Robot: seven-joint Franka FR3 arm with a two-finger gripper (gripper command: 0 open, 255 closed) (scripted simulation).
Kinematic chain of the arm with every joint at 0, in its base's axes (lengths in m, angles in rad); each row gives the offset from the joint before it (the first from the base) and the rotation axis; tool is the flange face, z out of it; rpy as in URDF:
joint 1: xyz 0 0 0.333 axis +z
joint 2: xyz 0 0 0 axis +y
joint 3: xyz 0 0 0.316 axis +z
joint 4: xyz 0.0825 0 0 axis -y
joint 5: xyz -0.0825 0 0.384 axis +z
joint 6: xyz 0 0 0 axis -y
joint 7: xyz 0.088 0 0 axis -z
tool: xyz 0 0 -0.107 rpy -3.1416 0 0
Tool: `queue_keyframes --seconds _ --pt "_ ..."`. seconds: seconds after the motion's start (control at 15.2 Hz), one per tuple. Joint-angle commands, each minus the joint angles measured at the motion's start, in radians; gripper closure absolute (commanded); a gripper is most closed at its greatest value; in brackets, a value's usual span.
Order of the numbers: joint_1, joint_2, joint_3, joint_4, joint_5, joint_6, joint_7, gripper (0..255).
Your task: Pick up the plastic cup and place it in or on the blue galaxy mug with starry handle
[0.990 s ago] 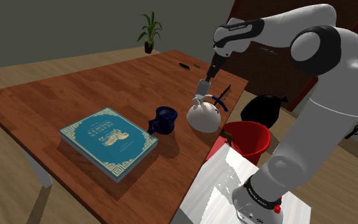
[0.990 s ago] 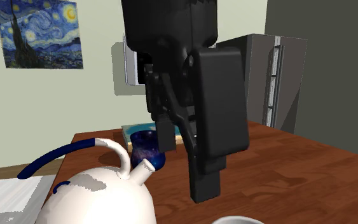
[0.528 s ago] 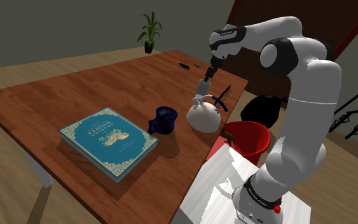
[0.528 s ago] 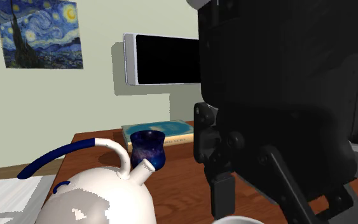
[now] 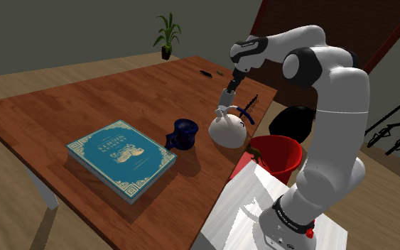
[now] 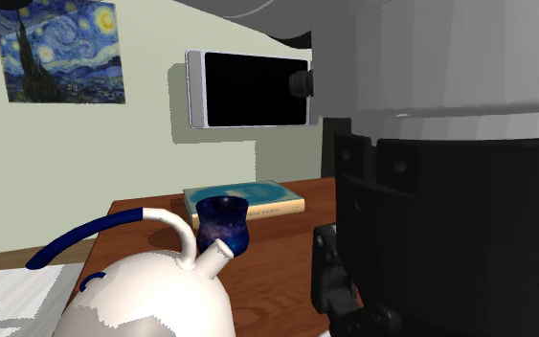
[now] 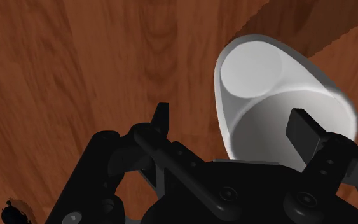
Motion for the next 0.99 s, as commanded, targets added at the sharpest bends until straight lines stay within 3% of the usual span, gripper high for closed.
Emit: queue_keyframes --seconds 0.0,0.46,0.53,0.92 --pt "-0.001 0.006 0.002 -0.009 0.003 0.016 -0.003 0" --pt "-0.001 0.007 0.002 -0.009 0.003 0.015 -0.003 0" --pt "-0.001 0.007 0.002 -0.009 0.003 0.015 -0.003 255" --pt "-0.001 0.007 0.002 -0.009 0.003 0.015 -0.003 255"
